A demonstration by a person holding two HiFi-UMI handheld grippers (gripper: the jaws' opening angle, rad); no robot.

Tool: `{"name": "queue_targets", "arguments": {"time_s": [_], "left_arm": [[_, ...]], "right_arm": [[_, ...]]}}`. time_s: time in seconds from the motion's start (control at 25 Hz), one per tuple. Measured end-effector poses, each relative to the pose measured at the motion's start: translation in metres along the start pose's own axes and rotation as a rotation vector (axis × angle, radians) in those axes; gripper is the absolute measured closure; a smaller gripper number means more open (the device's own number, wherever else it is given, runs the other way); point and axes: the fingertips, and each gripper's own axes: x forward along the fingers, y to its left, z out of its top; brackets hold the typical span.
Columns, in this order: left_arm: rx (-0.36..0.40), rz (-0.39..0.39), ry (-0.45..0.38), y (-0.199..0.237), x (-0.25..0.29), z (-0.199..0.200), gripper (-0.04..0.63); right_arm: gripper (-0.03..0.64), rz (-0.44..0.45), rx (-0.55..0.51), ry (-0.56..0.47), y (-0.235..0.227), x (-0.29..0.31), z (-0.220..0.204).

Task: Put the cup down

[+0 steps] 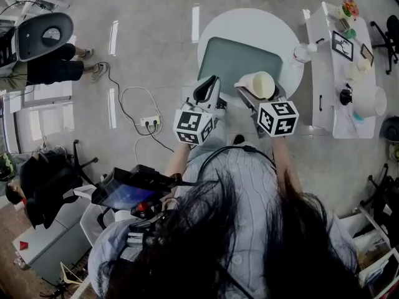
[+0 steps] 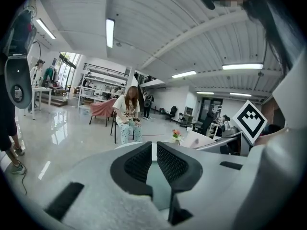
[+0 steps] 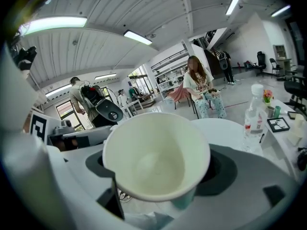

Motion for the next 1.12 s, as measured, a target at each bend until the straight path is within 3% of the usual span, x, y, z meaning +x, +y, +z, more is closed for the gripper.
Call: {"name": "queue_targets", "arguments": {"time_s": [0.52,1.12], "left_arm": [[-0.022,0.046,0.049,0.075,0.024,0.004,0.551],[-0.061,0.100,0.081,0.127,0.034,0.003,0.551]], "right_arm": [[0.184,0.027,-0.077,0.027,0.001,0.106,0.036],[0.184,0.041,-0.177,0.156,-0.008,0.203,0.014]]}}
